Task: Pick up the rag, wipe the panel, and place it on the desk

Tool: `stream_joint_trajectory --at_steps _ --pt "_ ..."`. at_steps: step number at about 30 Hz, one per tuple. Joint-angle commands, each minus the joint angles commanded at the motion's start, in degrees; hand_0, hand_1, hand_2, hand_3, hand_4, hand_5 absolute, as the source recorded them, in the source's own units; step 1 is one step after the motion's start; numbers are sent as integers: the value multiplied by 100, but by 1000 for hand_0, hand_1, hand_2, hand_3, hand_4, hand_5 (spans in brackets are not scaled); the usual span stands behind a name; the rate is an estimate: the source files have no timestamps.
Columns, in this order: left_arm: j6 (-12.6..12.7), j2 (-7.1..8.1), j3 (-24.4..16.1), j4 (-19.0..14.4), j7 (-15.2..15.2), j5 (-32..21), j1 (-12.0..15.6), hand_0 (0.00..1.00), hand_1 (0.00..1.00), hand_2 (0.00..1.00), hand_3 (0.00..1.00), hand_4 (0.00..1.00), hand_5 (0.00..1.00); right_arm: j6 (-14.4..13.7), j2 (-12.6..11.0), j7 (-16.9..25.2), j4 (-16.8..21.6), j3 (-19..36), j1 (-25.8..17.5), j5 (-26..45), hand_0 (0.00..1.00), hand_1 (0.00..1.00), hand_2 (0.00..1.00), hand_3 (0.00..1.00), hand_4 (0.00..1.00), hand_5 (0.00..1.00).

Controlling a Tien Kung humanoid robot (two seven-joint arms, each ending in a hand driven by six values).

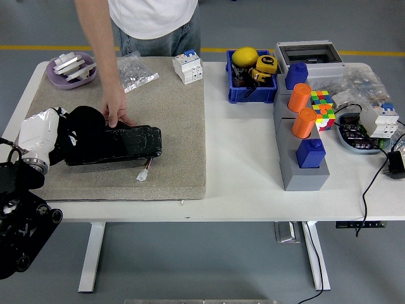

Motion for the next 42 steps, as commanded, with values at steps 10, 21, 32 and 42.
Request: stream_joint_trajectory --at_steps 10,21,32,42 --pt "41 -144 493 37 -19 -142 -77 290 413 595 515 32 2 2 -28 0 13 25 -5 -31 744 281 644 615 998 559" --pt "34 -326 994 82 3 -245 -387 290 414 596 521 50 2 12 -35 -6 22 31 14 -33 744 280 644 616 998 558" --pt "19 -485 1573 -3 77 -221 -614 289 416 594 523 65 2 31 -32 -2 13 -16 29 21 745 280 644 616 998 557" --pt "72 -470 1628 17 84 -147 -594 289 416 595 524 67 2 30 -24 8 15 -29 25 31 745 280 644 616 998 557"
